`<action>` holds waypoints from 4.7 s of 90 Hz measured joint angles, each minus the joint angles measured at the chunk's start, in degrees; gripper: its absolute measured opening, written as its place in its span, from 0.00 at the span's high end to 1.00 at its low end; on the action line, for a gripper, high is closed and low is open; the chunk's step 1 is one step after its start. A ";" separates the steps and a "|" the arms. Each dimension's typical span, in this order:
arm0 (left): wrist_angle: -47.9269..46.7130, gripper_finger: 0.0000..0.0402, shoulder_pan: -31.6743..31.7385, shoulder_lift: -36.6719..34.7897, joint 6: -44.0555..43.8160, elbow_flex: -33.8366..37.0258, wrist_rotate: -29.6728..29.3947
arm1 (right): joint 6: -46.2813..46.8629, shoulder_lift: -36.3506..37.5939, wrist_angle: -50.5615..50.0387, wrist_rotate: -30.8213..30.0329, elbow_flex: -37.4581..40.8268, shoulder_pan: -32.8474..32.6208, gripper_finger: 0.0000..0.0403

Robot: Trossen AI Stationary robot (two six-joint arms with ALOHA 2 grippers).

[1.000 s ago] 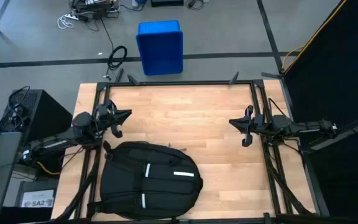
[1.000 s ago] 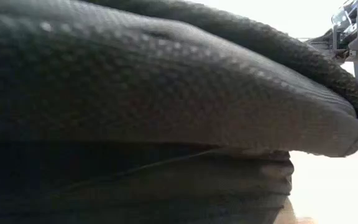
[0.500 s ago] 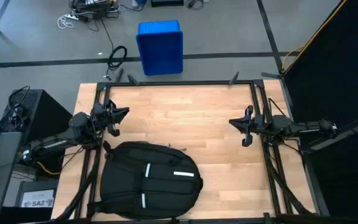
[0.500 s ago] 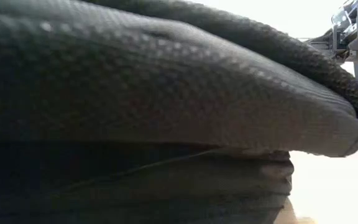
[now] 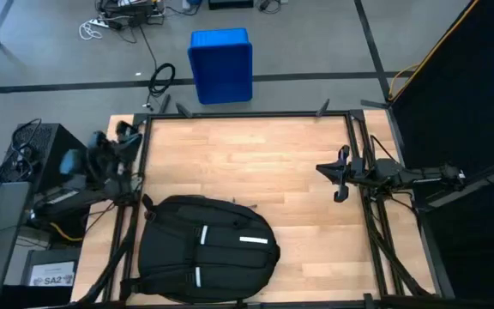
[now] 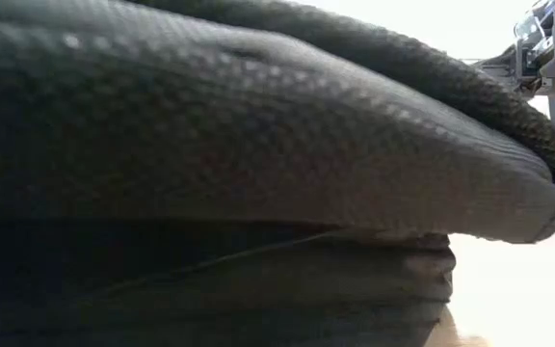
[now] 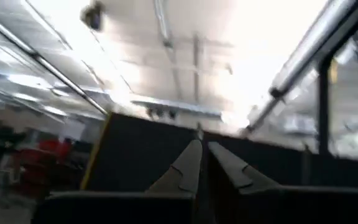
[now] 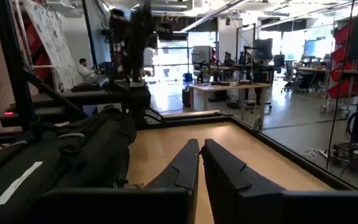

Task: Unpack backpack
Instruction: Open the backpack

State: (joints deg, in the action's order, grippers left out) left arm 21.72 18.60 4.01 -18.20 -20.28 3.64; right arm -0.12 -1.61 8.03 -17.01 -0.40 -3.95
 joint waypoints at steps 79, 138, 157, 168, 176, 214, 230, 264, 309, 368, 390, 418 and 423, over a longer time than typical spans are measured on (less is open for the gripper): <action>-39.69 1.00 0.22 65.12 16.05 -45.09 20.20 | 0.00 0.02 0.02 0.04 0.00 0.00 0.98; -90.52 1.00 -26.38 64.70 4.90 -68.58 0.68 | 0.00 0.00 0.31 0.04 0.00 0.00 0.98; -93.41 1.00 -43.86 70.20 -6.38 -66.75 -17.26 | 0.00 0.01 0.50 0.04 0.01 0.00 1.00; -93.79 1.00 -49.57 77.39 -7.54 -66.72 -20.55 | 0.00 0.00 0.66 0.04 0.01 0.00 0.99; -94.45 1.00 -51.11 82.79 -7.88 -66.68 -20.52 | 0.00 0.02 0.71 0.04 0.01 0.00 0.98; -85.42 0.92 -50.83 96.21 1.11 -72.53 -9.04 | 0.00 0.02 1.33 0.04 0.00 0.00 1.00; -85.89 0.80 -49.79 96.13 5.12 -74.30 -13.42 | 0.00 0.02 1.36 0.04 0.01 0.00 0.98; -82.86 0.45 -48.47 99.49 7.37 -74.22 -21.55 | 0.00 0.02 1.53 0.04 0.00 0.00 1.00; -78.90 0.42 -47.98 110.45 13.52 -74.22 -22.61 | 0.00 0.02 1.75 0.01 0.02 0.00 0.99; -76.22 0.62 -33.41 111.64 32.15 -74.20 -30.29 | 0.00 0.00 1.75 0.01 0.00 0.00 1.00; -67.88 0.67 -24.60 111.64 43.56 -74.37 -30.20 | 0.00 0.00 1.77 0.01 0.02 0.02 0.98; -80.11 0.67 -23.08 111.23 41.82 -86.63 -35.31 | 0.00 0.01 1.79 0.01 0.00 0.00 0.99; -85.25 0.67 -24.01 111.20 39.53 -91.19 -37.15 | 0.00 0.00 2.04 0.01 0.02 0.00 1.00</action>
State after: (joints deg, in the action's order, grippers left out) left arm -63.53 -5.41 115.21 21.33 -111.47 -33.51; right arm -0.12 -1.61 10.07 -16.99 -0.38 -3.95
